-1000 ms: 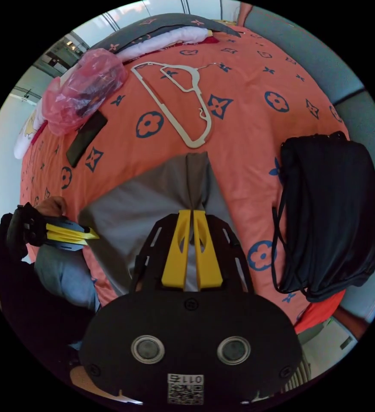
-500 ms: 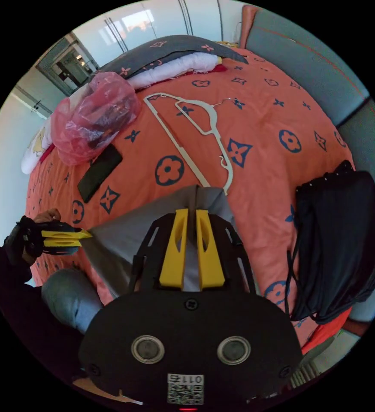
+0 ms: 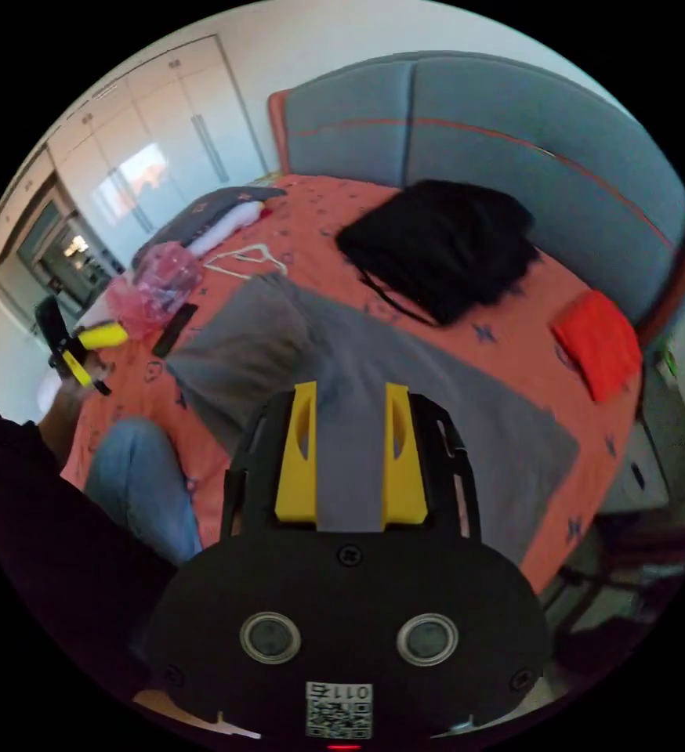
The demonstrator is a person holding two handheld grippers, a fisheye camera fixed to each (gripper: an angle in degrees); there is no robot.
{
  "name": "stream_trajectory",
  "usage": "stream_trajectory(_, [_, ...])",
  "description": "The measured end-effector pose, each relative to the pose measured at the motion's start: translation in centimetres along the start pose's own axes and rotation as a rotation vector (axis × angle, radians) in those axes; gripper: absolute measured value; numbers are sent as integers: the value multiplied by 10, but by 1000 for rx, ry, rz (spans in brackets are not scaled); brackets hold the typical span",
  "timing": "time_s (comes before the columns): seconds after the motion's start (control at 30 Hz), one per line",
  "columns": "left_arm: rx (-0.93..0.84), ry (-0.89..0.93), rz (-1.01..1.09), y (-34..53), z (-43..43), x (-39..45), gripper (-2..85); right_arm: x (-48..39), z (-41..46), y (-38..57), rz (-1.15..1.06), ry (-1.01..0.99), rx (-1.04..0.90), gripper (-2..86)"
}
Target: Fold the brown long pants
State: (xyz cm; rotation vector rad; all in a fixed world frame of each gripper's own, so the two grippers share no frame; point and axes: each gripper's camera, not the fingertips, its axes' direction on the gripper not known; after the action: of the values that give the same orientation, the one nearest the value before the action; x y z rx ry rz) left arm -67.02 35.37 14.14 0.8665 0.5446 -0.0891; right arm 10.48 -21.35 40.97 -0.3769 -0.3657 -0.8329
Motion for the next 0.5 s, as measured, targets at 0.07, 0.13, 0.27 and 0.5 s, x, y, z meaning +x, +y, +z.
stream_trajectory(0.07, [-64,0,79,-31,42,14,159,9,-1,89,71,161,-43,124])
stream_trajectory(0.13, [-182,15,123,-51,84,25,173,11,2,149,108,269,-91,123])
stream_trajectory(0.27, [-373,52,130,-71,173,44,198,20,11,260,369,377,-57,126])
stream_trajectory(0.5, [-604,160,112,-64,263,54,212,54,21,355,727,30,164,145])
